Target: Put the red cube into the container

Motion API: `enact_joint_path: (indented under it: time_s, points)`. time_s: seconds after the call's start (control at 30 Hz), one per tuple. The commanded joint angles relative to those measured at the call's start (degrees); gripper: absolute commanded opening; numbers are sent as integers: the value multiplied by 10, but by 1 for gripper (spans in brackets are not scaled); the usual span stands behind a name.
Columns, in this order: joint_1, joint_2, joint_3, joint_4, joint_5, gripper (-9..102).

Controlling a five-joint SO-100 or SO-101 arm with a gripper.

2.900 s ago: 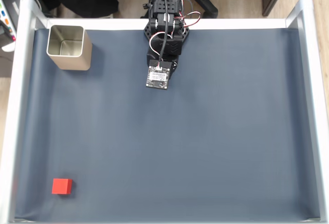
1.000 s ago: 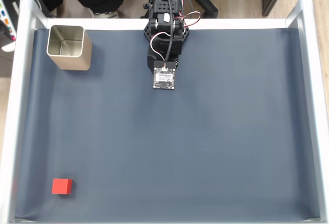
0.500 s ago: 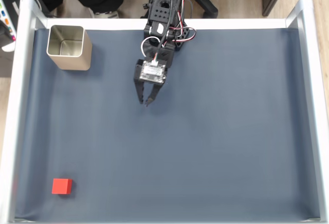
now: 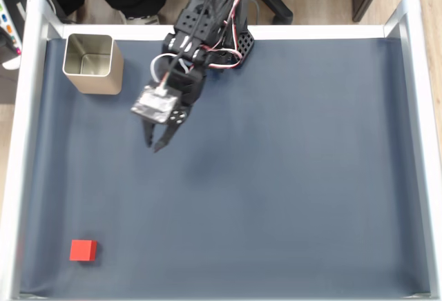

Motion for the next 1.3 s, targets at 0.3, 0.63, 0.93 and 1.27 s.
enact_joint_path:
  time_s: [0.3,0.63,0.93,1.27]
  points:
    - [47,-209,-281,13,11,0]
    - [67,-427,-512,10,-12,5]
    - [98,-545,-578,-72,-72,18]
    - [103,-645,-578,-234,-76,30]
